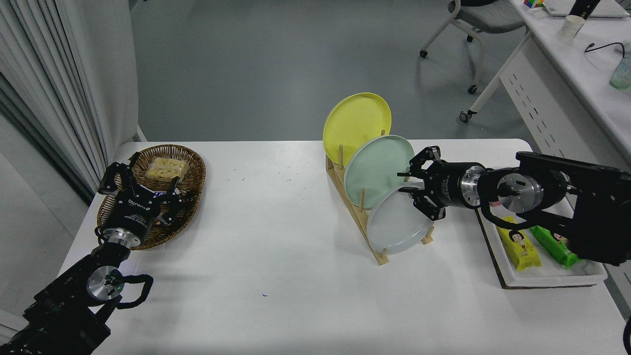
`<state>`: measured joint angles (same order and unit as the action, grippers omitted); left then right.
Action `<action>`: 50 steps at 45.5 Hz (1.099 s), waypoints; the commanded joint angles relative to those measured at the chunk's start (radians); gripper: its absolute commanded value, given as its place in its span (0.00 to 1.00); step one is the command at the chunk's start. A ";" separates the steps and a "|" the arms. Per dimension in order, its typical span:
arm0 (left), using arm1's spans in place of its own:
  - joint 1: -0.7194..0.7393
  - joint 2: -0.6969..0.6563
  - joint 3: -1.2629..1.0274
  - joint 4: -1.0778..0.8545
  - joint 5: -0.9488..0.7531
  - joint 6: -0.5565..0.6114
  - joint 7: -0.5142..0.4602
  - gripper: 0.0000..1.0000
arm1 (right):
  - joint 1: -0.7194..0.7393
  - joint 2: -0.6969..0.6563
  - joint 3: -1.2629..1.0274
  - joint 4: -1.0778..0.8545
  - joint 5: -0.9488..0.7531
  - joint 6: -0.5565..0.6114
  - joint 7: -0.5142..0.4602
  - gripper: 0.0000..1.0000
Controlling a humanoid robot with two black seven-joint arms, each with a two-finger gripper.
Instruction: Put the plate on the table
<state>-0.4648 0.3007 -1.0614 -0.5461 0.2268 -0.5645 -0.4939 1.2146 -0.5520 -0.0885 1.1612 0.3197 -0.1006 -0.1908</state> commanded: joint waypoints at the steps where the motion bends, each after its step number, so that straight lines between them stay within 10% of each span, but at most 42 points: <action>1: 0.000 0.000 0.000 0.000 0.000 0.000 0.000 0.98 | 0.000 0.000 0.000 -0.001 -0.001 -0.001 -0.013 0.27; 50: 0.000 0.000 0.000 0.000 -0.001 0.000 0.000 0.98 | 0.017 0.000 0.001 0.002 0.002 -0.010 -0.049 0.23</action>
<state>-0.4648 0.3007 -1.0614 -0.5461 0.2268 -0.5645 -0.4940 1.2289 -0.5513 -0.0878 1.1611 0.3211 -0.1101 -0.2286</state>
